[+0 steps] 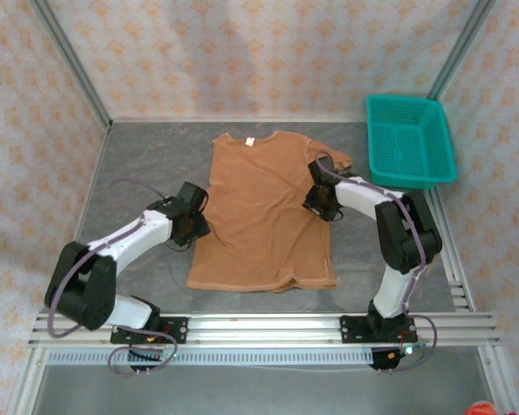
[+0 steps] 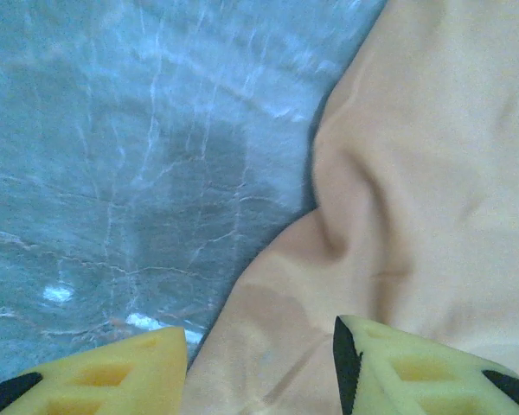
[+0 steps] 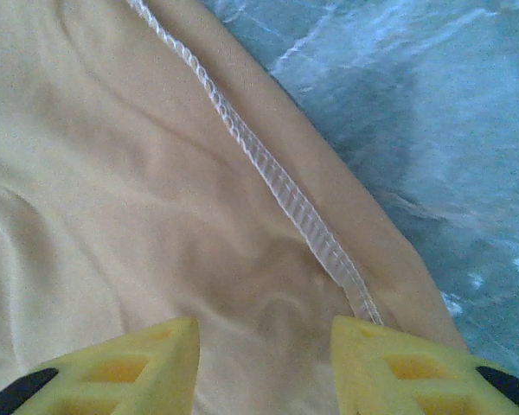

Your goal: Fold the inside-out t-shirt

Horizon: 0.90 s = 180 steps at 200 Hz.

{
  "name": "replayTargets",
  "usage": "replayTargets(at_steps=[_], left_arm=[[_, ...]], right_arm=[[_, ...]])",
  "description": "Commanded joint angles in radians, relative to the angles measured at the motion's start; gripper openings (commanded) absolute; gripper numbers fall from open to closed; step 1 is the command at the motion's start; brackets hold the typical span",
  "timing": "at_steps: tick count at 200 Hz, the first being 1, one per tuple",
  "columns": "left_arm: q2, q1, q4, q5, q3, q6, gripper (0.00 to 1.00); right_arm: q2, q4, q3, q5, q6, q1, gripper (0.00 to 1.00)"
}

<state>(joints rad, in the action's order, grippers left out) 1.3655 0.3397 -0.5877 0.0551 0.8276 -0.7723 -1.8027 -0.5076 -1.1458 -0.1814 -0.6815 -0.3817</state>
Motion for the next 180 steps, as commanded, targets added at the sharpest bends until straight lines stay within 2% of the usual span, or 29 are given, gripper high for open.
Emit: replayTargets(at_steps=[1, 17, 43, 53, 62, 76, 127, 152, 155, 169, 180], left_arm=[[-0.049, -0.057, -0.042, -0.067, 0.09, 0.057, 0.51], [0.017, -0.125, 0.019, -0.024, 0.152, 0.097, 0.53], [0.252, -0.175, 0.091, 0.047, 0.332, 0.19, 0.51], [0.353, -0.19, 0.097, 0.088, 0.425, 0.204, 0.49], [0.44, -0.206, 0.119, 0.143, 0.503, 0.205, 0.42], [0.572, -0.217, 0.139, 0.209, 0.627, 0.197, 0.37], [0.885, -0.217, 0.112, 0.243, 0.947, 0.207, 0.4], [0.98, -0.217, 0.103, 0.269, 1.01, 0.197, 0.4], [0.986, -0.217, 0.104, 0.276, 1.012, 0.193, 0.38], [0.989, -0.217, 0.141, 0.313, 0.987, 0.171, 0.17], [0.956, -0.217, 0.175, 0.318, 0.939, 0.155, 0.07]], right_arm=[[0.071, -0.114, -0.092, 0.09, 0.061, -0.054, 0.45], [0.06, -0.076, -0.137, 0.047, 0.068, -0.101, 0.45], [0.013, -0.025, -0.169, -0.01, 0.05, -0.146, 0.44], [0.001, -0.007, -0.166, -0.026, 0.045, -0.153, 0.42], [-0.004, 0.01, -0.156, -0.042, 0.041, -0.157, 0.41], [-0.004, 0.028, -0.138, -0.06, 0.035, -0.158, 0.4], [0.015, 0.054, -0.07, -0.078, 0.034, -0.16, 0.41], [0.006, 0.059, -0.065, -0.085, 0.035, -0.161, 0.41], [0.004, 0.061, -0.065, -0.087, 0.036, -0.161, 0.41], [-0.009, 0.069, -0.062, -0.089, 0.036, -0.161, 0.4], [-0.023, 0.078, -0.055, -0.087, 0.035, -0.161, 0.39]])
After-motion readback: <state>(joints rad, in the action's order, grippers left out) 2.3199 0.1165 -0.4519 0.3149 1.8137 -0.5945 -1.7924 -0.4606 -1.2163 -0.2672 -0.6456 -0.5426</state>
